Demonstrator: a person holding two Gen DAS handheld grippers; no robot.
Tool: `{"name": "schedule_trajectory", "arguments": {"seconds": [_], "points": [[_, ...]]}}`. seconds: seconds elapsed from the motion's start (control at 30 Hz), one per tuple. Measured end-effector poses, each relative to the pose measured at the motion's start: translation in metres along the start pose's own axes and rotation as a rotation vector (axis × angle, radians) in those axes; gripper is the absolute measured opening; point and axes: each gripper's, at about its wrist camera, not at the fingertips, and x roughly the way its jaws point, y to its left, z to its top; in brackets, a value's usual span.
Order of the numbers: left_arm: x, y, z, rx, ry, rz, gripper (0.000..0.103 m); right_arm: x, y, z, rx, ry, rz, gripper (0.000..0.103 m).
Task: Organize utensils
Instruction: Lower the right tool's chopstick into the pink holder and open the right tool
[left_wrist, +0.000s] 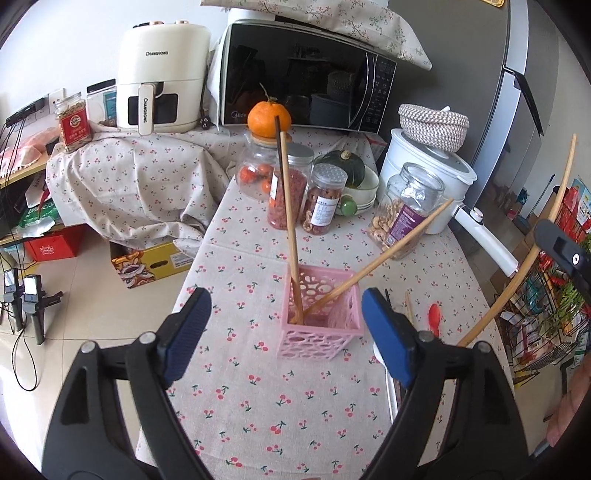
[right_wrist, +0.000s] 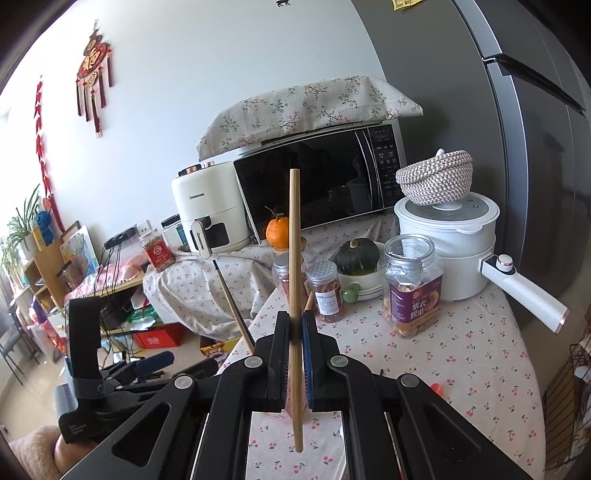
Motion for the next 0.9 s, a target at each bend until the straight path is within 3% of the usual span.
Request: {"name": "schedule_trajectory", "arguments": {"seconds": [0.23,0.57,0.9], "points": [[0.021,0.014,-0.011,0.002,0.149,0.052,0.084,0.012,0.022,0.014,-0.015,-0.05,0.022,0.006],[0.022,0.034,-0.01,-0.047,0.186,0.047,0.084,0.071,0.051,0.013,-0.029,-0.075,-0.005,0.006],[0.025,0.04,-0.01,-0.06,0.209,0.045,0.084,0.128,0.044,-0.014,-0.054,0.062,-0.105,0.006]]}}
